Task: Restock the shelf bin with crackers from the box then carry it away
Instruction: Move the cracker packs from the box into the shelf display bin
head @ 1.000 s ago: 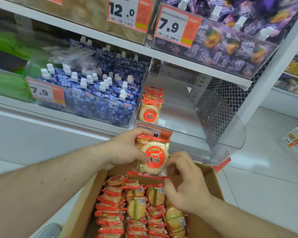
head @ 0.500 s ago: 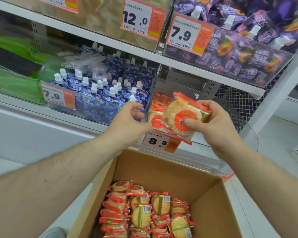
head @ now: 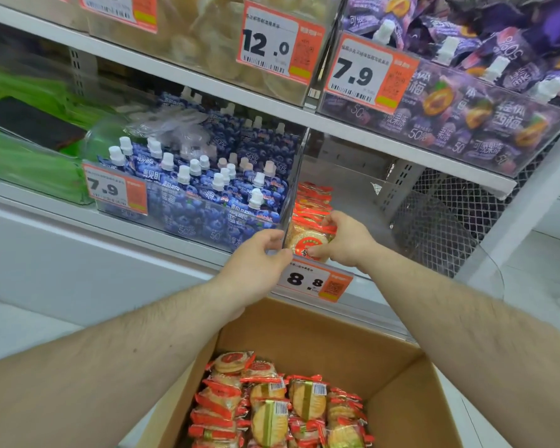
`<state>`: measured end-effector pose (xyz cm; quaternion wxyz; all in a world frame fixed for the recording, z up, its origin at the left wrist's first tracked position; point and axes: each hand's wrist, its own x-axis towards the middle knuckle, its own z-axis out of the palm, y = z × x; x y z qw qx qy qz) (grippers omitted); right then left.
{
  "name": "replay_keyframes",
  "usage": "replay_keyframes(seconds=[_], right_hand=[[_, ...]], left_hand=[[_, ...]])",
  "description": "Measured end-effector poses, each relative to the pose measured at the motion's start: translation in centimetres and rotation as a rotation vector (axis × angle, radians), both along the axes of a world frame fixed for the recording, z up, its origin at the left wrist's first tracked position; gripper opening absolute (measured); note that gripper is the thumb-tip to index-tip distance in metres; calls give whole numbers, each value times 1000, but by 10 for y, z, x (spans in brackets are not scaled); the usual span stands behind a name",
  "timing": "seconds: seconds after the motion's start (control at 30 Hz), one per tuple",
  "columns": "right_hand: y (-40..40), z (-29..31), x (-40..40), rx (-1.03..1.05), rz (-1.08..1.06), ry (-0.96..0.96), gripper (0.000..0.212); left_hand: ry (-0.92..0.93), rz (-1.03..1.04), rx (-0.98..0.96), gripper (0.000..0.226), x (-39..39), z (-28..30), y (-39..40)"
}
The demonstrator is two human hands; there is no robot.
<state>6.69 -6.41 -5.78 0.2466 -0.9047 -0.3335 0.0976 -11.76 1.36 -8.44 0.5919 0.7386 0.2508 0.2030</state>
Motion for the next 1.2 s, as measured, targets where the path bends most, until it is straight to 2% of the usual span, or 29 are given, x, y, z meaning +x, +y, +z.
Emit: replay_keyframes(seconds=[0.17,0.5,0.63,0.7,0.73,0.77,0.83,0.9,0.97,1.03,1.1,1.2], right_hand=[[8,1,-6,-21,-28,-78,95],[12,4,-11,24,-103,80,87],[1,12,-17,12,-68,155,86],[-9,21,-30,12,-82,31,78],[-15,23,-37,68,-94,-126,70],[-24,23,-46,188,-68,-340,58],[-45,16,-68,525,145,-713,29],[-69,-8,-90,692,365,-809,9],[-88,-44,-108,692,404,-689,8],[-101,-92,-111,571,275,-471,6],[-106,-141,-102,281,119,-217,5],[-105,-205,-85,-193,47,57,15]], left_hand=[[-3,1,9,45,2,-3,0],[8,-2,41,43,1,1,-2],[-101,159,298,18,-9,17,-11],[-160,123,355,21,-16,20,-17],[-139,62,341,23,-19,18,-20],[-80,-8,326,24,-21,15,-23],[113,-172,332,23,-21,3,-28],[300,-317,379,23,-18,-11,-32],[433,-389,383,23,-15,-27,-33],[513,-426,347,21,-13,-39,-33],[569,-456,314,20,-13,-46,-34],[617,-493,296,15,-11,-50,-35]])
